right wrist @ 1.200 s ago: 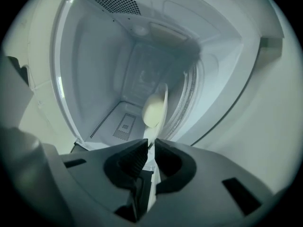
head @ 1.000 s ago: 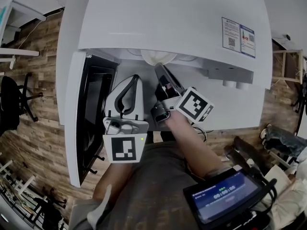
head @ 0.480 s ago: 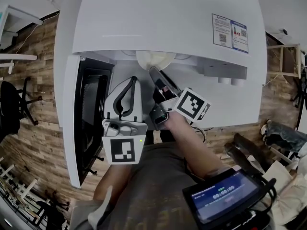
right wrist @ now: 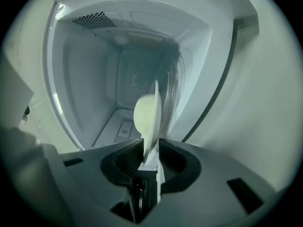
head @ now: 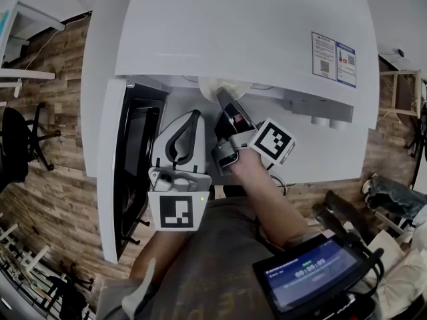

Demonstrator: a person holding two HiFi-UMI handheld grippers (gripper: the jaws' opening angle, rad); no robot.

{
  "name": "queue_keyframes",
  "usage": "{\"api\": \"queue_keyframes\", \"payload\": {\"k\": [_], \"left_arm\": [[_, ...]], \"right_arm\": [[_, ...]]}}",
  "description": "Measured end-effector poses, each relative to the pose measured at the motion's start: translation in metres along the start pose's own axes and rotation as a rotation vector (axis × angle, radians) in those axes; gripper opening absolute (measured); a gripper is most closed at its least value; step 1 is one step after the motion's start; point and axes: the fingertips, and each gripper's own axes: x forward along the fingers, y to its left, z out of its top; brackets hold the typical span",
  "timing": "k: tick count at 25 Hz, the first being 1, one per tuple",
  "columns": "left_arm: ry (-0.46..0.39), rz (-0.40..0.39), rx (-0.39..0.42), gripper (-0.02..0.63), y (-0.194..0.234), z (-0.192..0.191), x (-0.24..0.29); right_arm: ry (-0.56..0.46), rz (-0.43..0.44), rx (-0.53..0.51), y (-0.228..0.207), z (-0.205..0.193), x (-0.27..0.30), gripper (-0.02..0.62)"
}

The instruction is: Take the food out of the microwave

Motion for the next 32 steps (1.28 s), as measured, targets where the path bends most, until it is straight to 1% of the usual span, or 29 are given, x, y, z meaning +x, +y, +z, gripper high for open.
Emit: {"api": "queue_keyframes", "payload": {"k": [6, 9, 17, 20, 24, 32], "left_arm": [[-0.004, -0.004, 0.004, 0.006, 0.002, 0.001, -0.001], [0.001, -0.009, 0.012, 0.006, 0.001, -0.001, -0.002], [0.009, -0.028, 0.014, 0.006, -0.007, -0.008, 0.001], [-0.001, -0.029, 0.010, 0.006, -0.007, -0.004, -0.004], [-0.022, -0.029, 0.007, 0.006, -0.011, 0.004, -0.017], [-0.038, -0.005, 0.016, 0.006, -0.028, 0.012, -0.040]], "right_arm": [[-0.010, -0.023, 0.051, -0.004, 0.001, 0.000, 0.093], [-0.015, -0.015, 0.087, -0.005, 0.001, -0.001, 0.077], [-0.011, -0.001, 0.228, -0.012, -0.001, -0.012, 0.066], [-0.004, 0.020, 0.278, -0.004, -0.007, -0.017, 0.063], [0.006, 0.038, 0.243, 0.011, -0.012, -0.028, 0.057], [0.042, 0.036, 0.185, 0.018, -0.022, -0.053, 0.055]]}}
